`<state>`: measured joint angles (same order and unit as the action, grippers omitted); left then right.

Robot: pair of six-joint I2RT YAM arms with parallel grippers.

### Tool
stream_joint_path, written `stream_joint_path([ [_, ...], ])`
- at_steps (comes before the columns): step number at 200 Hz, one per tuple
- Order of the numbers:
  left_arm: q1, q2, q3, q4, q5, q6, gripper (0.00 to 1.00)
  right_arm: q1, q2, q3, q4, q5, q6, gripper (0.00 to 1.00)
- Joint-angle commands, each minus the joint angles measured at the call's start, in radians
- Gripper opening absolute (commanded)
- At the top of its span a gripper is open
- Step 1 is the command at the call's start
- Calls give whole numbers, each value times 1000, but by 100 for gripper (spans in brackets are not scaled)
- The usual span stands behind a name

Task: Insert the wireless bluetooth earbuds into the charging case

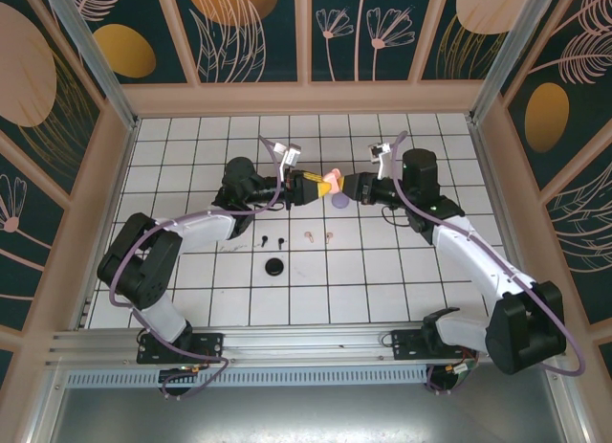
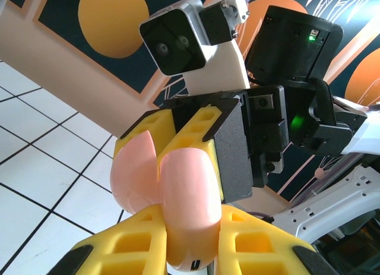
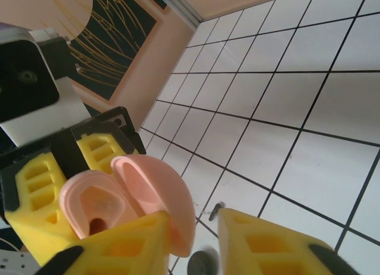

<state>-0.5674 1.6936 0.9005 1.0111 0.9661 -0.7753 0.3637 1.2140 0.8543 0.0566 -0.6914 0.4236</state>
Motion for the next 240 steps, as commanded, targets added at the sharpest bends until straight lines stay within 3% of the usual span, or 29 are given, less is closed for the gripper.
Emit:
stream_joint_path([
  [1, -2, 12, 29, 45, 36, -12, 0, 9, 13, 41, 37, -13, -5, 20],
  [31, -2, 14, 35, 29, 30, -9, 0, 18, 16, 54, 26, -9, -12, 0],
  [69, -2, 14, 35, -12, -19, 16, 39, 22, 8, 67, -15, 30, -30, 0],
  [90, 1, 5, 34, -64, -63, 59, 52, 21, -2, 77, -58, 75, -51, 0],
  [122, 30, -43, 47, -195, -90, 157, 62, 19, -16, 114, -162, 146, -106, 0],
  [158, 55, -95, 165, -573, -49, 424, 73, 19, -18, 168, -298, 210, -200, 0],
  [200, 55, -44, 402, -1126, 62, 788, 76, 33, -10, 246, -448, 266, -327, 0],
  [240, 55, 2, 519, -1393, 84, 976, 73, 75, 18, 335, -574, 316, -415, 0],
])
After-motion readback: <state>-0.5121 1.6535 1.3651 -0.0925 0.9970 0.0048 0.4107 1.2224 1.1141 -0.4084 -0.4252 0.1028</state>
